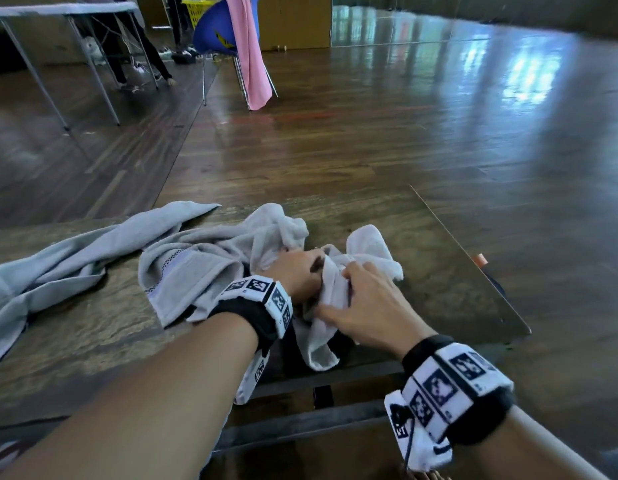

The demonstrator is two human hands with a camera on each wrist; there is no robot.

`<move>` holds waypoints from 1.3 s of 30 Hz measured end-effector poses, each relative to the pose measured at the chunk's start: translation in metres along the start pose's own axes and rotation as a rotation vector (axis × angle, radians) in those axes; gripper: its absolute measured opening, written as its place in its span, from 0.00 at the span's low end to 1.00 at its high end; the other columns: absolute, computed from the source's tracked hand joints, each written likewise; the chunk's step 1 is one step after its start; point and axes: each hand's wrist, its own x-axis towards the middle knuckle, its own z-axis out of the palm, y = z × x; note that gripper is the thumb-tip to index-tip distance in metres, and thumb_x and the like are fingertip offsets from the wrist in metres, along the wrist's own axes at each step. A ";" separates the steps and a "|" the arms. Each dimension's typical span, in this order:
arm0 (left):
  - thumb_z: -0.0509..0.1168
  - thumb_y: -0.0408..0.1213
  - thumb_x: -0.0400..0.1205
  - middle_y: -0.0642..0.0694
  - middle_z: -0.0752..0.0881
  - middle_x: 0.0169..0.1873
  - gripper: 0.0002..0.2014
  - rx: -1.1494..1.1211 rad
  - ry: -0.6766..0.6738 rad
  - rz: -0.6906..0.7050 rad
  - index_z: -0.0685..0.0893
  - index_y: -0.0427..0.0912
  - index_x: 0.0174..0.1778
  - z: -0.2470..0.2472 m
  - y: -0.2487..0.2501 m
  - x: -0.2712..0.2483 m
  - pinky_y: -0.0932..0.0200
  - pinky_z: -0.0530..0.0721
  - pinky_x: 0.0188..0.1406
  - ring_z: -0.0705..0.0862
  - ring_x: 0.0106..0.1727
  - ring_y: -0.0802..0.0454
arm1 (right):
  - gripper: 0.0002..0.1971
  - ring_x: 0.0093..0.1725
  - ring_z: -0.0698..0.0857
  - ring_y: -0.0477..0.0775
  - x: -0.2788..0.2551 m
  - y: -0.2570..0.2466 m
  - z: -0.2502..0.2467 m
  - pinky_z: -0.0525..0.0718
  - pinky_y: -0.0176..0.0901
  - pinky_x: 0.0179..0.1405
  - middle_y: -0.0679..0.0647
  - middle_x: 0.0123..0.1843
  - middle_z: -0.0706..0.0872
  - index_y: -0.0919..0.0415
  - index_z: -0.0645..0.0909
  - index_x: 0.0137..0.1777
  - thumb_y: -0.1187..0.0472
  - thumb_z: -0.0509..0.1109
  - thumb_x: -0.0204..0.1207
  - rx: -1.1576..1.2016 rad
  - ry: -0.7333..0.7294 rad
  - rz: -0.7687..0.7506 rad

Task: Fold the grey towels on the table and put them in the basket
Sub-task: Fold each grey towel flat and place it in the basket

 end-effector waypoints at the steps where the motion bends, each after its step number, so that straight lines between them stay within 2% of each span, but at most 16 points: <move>1: 0.57 0.40 0.83 0.39 0.86 0.53 0.02 -0.002 0.012 -0.020 0.71 0.53 0.48 -0.001 -0.003 -0.002 0.47 0.82 0.55 0.83 0.51 0.41 | 0.31 0.64 0.75 0.53 0.001 -0.005 0.005 0.77 0.45 0.58 0.48 0.58 0.75 0.53 0.73 0.62 0.35 0.73 0.66 -0.033 -0.015 0.001; 5: 0.50 0.47 0.84 0.40 0.86 0.58 0.13 -0.012 0.022 -0.105 0.76 0.49 0.57 -0.006 -0.019 -0.019 0.45 0.79 0.63 0.83 0.58 0.42 | 0.51 0.78 0.62 0.59 0.005 -0.022 0.023 0.65 0.56 0.80 0.52 0.72 0.67 0.56 0.63 0.78 0.28 0.75 0.62 -0.050 -0.096 -0.033; 8: 0.49 0.52 0.82 0.44 0.82 0.67 0.20 -0.055 -0.003 -0.172 0.79 0.50 0.63 -0.015 -0.030 -0.039 0.39 0.74 0.70 0.79 0.68 0.39 | 0.40 0.76 0.65 0.58 0.005 -0.026 0.036 0.62 0.52 0.80 0.51 0.69 0.67 0.55 0.64 0.75 0.41 0.77 0.68 -0.117 -0.099 -0.190; 11: 0.55 0.44 0.84 0.42 0.87 0.54 0.11 -0.073 0.072 -0.171 0.81 0.47 0.42 -0.024 -0.038 -0.056 0.49 0.80 0.53 0.84 0.56 0.41 | 0.23 0.72 0.72 0.59 0.004 -0.029 0.031 0.71 0.52 0.72 0.53 0.67 0.73 0.55 0.72 0.69 0.59 0.70 0.74 -0.096 -0.030 -0.265; 13: 0.59 0.39 0.81 0.40 0.85 0.47 0.11 0.006 0.216 -0.188 0.74 0.45 0.32 -0.032 -0.038 -0.066 0.52 0.74 0.42 0.82 0.47 0.41 | 0.19 0.68 0.74 0.59 0.004 -0.029 0.019 0.77 0.57 0.67 0.53 0.66 0.77 0.53 0.76 0.67 0.61 0.66 0.75 -0.050 0.035 -0.226; 17: 0.63 0.35 0.79 0.46 0.81 0.37 0.07 -0.102 0.525 -0.087 0.75 0.46 0.35 -0.051 -0.037 -0.081 0.51 0.77 0.44 0.80 0.43 0.43 | 0.11 0.51 0.86 0.61 0.001 -0.010 -0.017 0.85 0.54 0.51 0.53 0.50 0.89 0.51 0.85 0.53 0.59 0.62 0.78 -0.052 0.252 -0.128; 20: 0.65 0.32 0.83 0.49 0.84 0.35 0.05 -0.288 0.504 0.098 0.81 0.44 0.41 -0.066 -0.036 -0.091 0.57 0.74 0.39 0.80 0.37 0.53 | 0.07 0.47 0.88 0.61 -0.004 0.007 -0.042 0.81 0.48 0.48 0.51 0.41 0.90 0.54 0.89 0.50 0.64 0.70 0.80 0.009 0.481 -0.159; 22: 0.65 0.33 0.85 0.49 0.87 0.36 0.05 -0.330 0.534 0.158 0.83 0.44 0.44 -0.071 -0.036 -0.096 0.58 0.78 0.38 0.83 0.37 0.56 | 0.05 0.43 0.88 0.50 -0.008 0.012 -0.055 0.82 0.41 0.46 0.38 0.37 0.86 0.49 0.88 0.48 0.60 0.73 0.80 0.102 0.599 -0.161; 24: 0.64 0.36 0.86 0.52 0.86 0.34 0.06 -0.389 0.662 0.217 0.84 0.42 0.45 -0.073 -0.033 -0.097 0.62 0.79 0.40 0.82 0.37 0.57 | 0.04 0.38 0.86 0.34 -0.012 0.011 -0.063 0.76 0.20 0.37 0.32 0.33 0.86 0.44 0.86 0.45 0.55 0.76 0.79 0.243 0.694 -0.204; 25: 0.63 0.37 0.87 0.55 0.84 0.33 0.07 -0.437 0.729 0.232 0.84 0.42 0.45 -0.073 -0.031 -0.096 0.66 0.77 0.39 0.80 0.36 0.60 | 0.03 0.37 0.85 0.30 -0.014 0.011 -0.064 0.74 0.17 0.33 0.30 0.34 0.87 0.43 0.86 0.44 0.54 0.76 0.79 0.294 0.718 -0.229; 27: 0.62 0.38 0.87 0.61 0.79 0.29 0.09 -0.550 0.776 0.205 0.83 0.44 0.43 -0.073 -0.027 -0.093 0.73 0.72 0.35 0.75 0.33 0.65 | 0.03 0.36 0.84 0.30 -0.016 0.011 -0.064 0.74 0.17 0.30 0.28 0.37 0.87 0.44 0.85 0.45 0.51 0.74 0.81 0.322 0.682 -0.250; 29: 0.61 0.40 0.88 0.62 0.78 0.26 0.12 -0.663 0.725 0.146 0.81 0.47 0.39 -0.071 -0.028 -0.091 0.71 0.72 0.34 0.73 0.30 0.65 | 0.04 0.31 0.83 0.36 -0.015 0.015 -0.060 0.74 0.22 0.25 0.35 0.35 0.88 0.44 0.84 0.45 0.49 0.72 0.82 0.309 0.577 -0.241; 31: 0.60 0.42 0.88 0.52 0.80 0.28 0.13 -0.738 0.652 0.082 0.83 0.41 0.40 -0.069 -0.031 -0.089 0.64 0.75 0.34 0.76 0.31 0.58 | 0.05 0.29 0.82 0.37 -0.015 0.021 -0.058 0.74 0.25 0.23 0.38 0.34 0.87 0.44 0.84 0.44 0.47 0.72 0.81 0.274 0.517 -0.253; 34: 0.60 0.44 0.88 0.48 0.80 0.29 0.16 -0.612 0.603 -0.014 0.81 0.40 0.37 -0.065 -0.045 -0.082 0.64 0.75 0.35 0.78 0.32 0.58 | 0.05 0.35 0.83 0.35 -0.009 0.029 -0.056 0.74 0.24 0.29 0.35 0.36 0.87 0.44 0.86 0.44 0.50 0.72 0.82 0.201 0.432 -0.311; 36: 0.61 0.43 0.87 0.46 0.75 0.28 0.19 -0.453 0.468 -0.105 0.73 0.39 0.32 -0.059 -0.060 -0.078 0.62 0.69 0.31 0.74 0.31 0.54 | 0.06 0.40 0.84 0.32 -0.002 0.033 -0.054 0.74 0.22 0.34 0.36 0.39 0.88 0.42 0.84 0.46 0.55 0.71 0.83 0.132 0.237 -0.289; 39: 0.65 0.39 0.85 0.49 0.67 0.22 0.23 -0.377 0.249 -0.180 0.65 0.44 0.24 -0.041 -0.082 -0.073 0.65 0.65 0.24 0.67 0.26 0.55 | 0.05 0.50 0.85 0.46 0.011 0.049 -0.043 0.75 0.35 0.45 0.49 0.50 0.86 0.49 0.87 0.46 0.58 0.71 0.81 -0.167 -0.015 -0.108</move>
